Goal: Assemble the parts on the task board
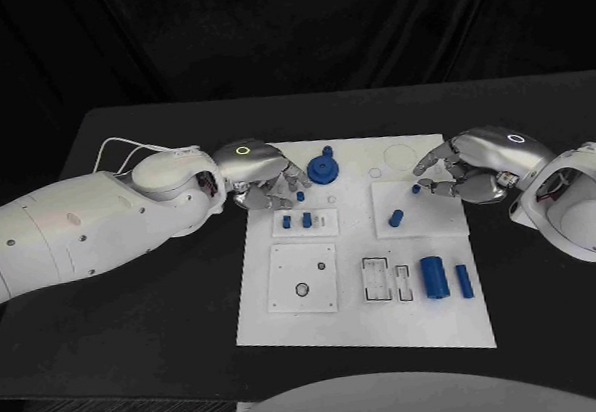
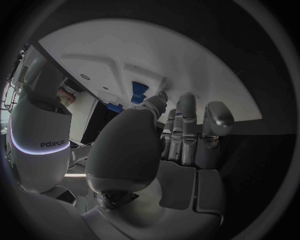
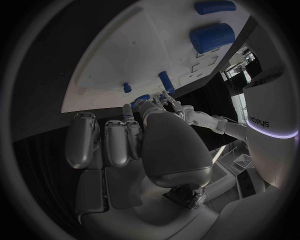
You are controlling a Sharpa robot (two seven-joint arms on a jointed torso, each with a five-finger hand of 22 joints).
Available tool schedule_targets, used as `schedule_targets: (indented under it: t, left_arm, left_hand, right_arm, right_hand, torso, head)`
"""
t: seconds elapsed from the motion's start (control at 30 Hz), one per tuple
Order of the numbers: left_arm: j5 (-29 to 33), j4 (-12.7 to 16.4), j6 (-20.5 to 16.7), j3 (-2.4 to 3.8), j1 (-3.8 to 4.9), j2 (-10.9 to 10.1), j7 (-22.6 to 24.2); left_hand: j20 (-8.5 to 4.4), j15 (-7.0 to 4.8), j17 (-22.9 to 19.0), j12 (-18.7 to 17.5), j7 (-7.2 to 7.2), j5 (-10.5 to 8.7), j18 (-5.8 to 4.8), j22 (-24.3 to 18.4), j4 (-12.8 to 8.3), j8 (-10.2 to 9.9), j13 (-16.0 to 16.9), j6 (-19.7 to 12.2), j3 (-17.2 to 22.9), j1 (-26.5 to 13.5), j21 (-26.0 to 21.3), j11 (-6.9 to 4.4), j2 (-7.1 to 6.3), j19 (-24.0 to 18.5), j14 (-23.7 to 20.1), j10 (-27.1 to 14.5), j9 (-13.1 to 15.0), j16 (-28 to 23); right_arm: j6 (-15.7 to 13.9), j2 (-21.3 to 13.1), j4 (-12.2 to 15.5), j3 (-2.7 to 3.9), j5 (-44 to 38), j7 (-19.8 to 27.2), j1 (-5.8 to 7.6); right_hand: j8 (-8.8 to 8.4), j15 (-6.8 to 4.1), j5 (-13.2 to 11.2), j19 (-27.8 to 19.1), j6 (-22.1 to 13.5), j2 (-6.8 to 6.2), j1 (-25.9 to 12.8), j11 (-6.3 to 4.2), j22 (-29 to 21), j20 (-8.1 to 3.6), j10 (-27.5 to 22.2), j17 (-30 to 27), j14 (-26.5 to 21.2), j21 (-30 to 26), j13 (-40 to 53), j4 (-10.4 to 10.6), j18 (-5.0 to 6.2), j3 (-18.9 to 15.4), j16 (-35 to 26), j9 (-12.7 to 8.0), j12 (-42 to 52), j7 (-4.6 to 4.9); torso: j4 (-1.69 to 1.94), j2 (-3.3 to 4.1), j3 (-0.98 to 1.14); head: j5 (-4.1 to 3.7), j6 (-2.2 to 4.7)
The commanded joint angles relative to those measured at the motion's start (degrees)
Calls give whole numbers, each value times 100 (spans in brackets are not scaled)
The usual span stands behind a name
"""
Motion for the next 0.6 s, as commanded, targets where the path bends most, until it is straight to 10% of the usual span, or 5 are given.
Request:
schedule_targets:
  t: [0.03, 0.33, 0.43, 0.53, 0.6]
  left_arm:
    - [-4, -8, -373, -3, -3, -94, -64]
    - [1354, -83, -948, -2, 77, -469, 226]
    - [2496, -150, -883, -2, 115, -557, 654]
    - [3838, -210, -618, -2, 138, -661, 1567]
    - [4378, -196, -440, -2, 146, -753, 2133]
  left_hand:
    - [29, 57, -101, -100, -33, -100, 41, 685, 76, 2, -28, -98, -60, -93, -146, 12, -3, -75, -60, -221, -21, -105]
    - [87, 137, -207, -377, -66, -126, 208, 408, 469, 26, -160, -161, -574, -122, -1416, 71, -39, -753, -530, -1302, -83, -344]
    - [225, 317, -356, -203, 177, -124, 368, 1, 666, 48, -140, -114, -679, 40, -3195, 134, 12, -1885, -1361, -1685, -101, -775]
    - [410, 734, -801, 6, 536, -79, 126, -138, 772, 69, -110, -76, -877, 50, -3888, 185, 115, -3028, -2817, -2181, -112, -1685]
    - [349, 719, -1193, 228, 529, -29, 69, -335, 790, 140, -104, 20, -1002, 201, -4510, 180, 121, -4014, -3731, -2531, -100, -2315]
  right_arm:
    - [-120, -84, 139, 2, -14, -13, -10]
    - [-333, -284, 391, 3, -51, -40, 314]
    - [-314, -322, 447, 3, -109, -151, 464]
    - [2, -333, 527, 4, -317, -543, 678]
    - [245, -320, 554, 4, -502, -792, 856]
  right_hand:
    - [-10, 14, 26, -1, 33, -17, 31, 37, 1005, 56, -24, -9, 261, -49, -403, -6, 65, 35, -30, -8, -70, 0]
    - [-30, 38, -195, -22, 63, -131, 5, 59, 987, 83, -616, -40, 256, -125, -1385, 4, 78, 90, -45, -35, -977, 15]
    - [-22, 30, -461, -32, 128, -273, 88, 68, 978, 96, -1466, -84, 247, -172, -2954, -2, 82, 168, -70, -44, -2634, 16]
    - [-113, 87, -773, -267, 125, -490, 154, 90, 804, 119, -2166, -702, 51, -791, -4138, 73, 196, 270, -454, -64, -4163, 67]
    - [-172, 185, -866, -433, 149, -622, 163, 218, 682, 199, -2540, -1071, -86, -1213, -4565, 119, 257, 294, -705, -64, -4775, 125]
  torso:
    - [-17, -8, -8]
    - [-4, -59, -40]
    - [4, -98, -67]
    - [-2, -123, -86]
    - [-2, -143, -99]
  head:
    - [-9, 1]
    - [-113, 1]
    - [-126, 1]
    - [-141, 1]
    - [-182, 1]
